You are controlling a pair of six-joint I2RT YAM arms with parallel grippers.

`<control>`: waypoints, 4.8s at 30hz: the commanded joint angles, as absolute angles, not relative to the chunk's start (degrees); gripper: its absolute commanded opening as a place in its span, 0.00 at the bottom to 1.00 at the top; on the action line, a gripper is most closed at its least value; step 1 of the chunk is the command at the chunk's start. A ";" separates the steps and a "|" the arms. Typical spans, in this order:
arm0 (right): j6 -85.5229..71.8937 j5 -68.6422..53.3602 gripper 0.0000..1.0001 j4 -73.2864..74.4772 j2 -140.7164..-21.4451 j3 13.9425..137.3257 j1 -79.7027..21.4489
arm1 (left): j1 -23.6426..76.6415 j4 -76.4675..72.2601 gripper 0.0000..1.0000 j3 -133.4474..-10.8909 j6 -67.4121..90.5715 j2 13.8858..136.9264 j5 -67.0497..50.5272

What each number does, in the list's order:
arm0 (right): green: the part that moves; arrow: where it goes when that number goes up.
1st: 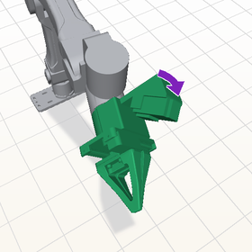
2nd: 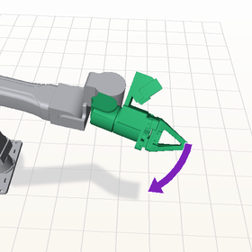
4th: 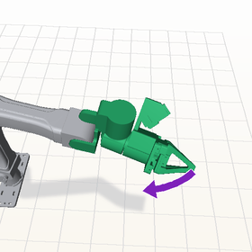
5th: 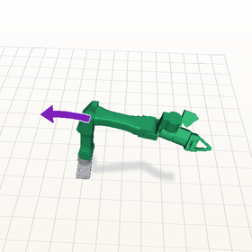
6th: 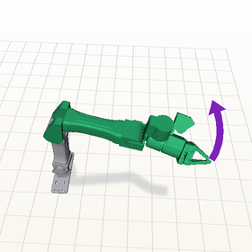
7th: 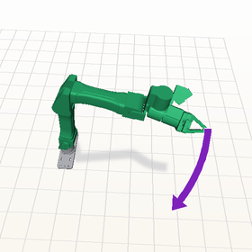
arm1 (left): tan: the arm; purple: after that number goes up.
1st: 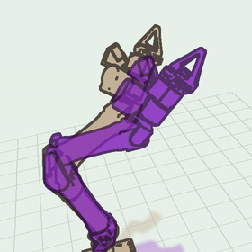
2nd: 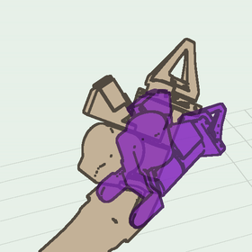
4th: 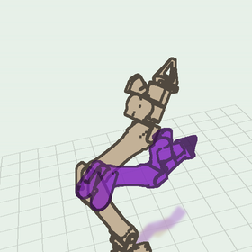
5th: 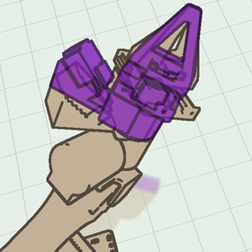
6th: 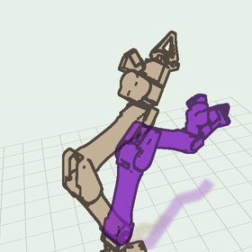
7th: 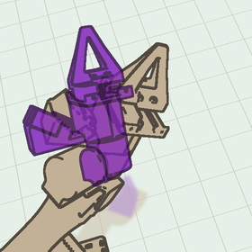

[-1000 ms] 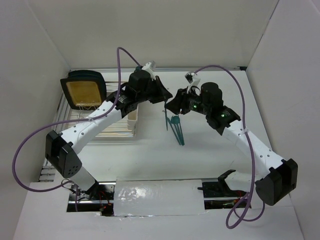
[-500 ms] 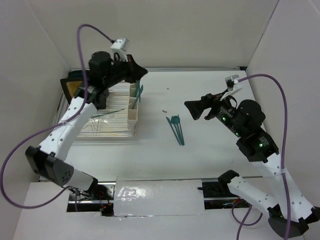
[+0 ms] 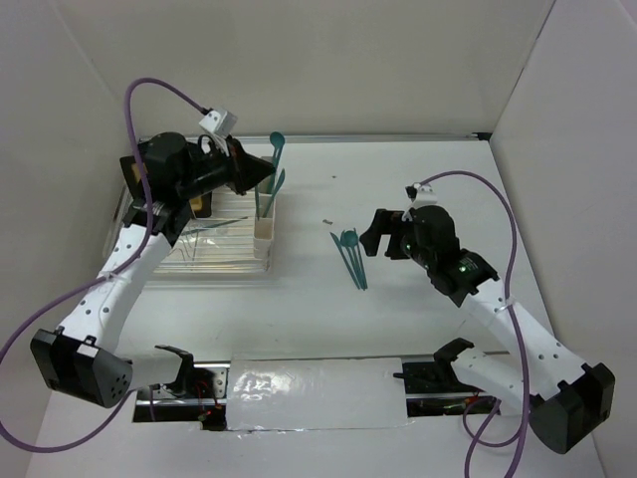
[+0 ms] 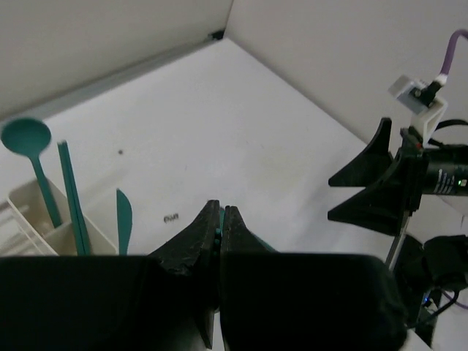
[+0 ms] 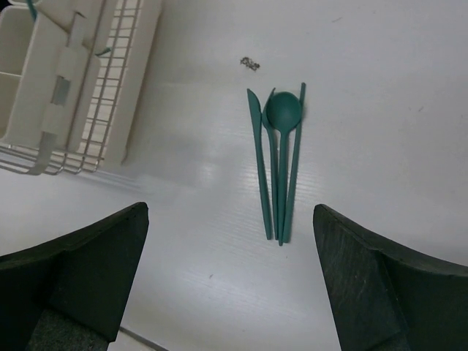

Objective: Sort the eating utensils into containers

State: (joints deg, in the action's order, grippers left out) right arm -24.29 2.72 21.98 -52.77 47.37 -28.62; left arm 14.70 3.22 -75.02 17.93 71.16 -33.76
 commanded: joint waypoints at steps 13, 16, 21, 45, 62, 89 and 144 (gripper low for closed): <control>-26.28 7.12 1.00 14.16 -56.16 40.35 -28.65 | 14.94 -12.56 0.04 -61.53 17.05 70.05 -38.32; -26.19 7.65 1.00 14.15 -57.22 39.73 -28.65 | 15.12 -13.62 0.01 -60.12 15.65 70.66 -39.02; -26.37 8.26 1.00 12.22 -59.41 38.06 -28.65 | 15.47 -16.17 0.12 -58.19 14.07 70.49 -40.96; -20.83 8.44 0.83 5.89 -82.26 47.45 -28.65 | 14.59 -0.97 1.00 -62.05 13.80 60.12 -22.34; -18.63 11.60 0.50 4.66 -99.14 55.46 -28.65 | 14.50 -1.14 1.00 -60.47 13.71 59.59 -18.90; -17.93 9.49 0.30 5.19 -99.66 54.32 -28.48 | 14.50 -1.76 1.00 -59.68 13.54 59.50 -18.81; -16.79 -25.31 0.00 -3.43 -64.60 55.99 -28.74 | 32.25 26.89 0.74 -96.94 17.23 95.01 -22.06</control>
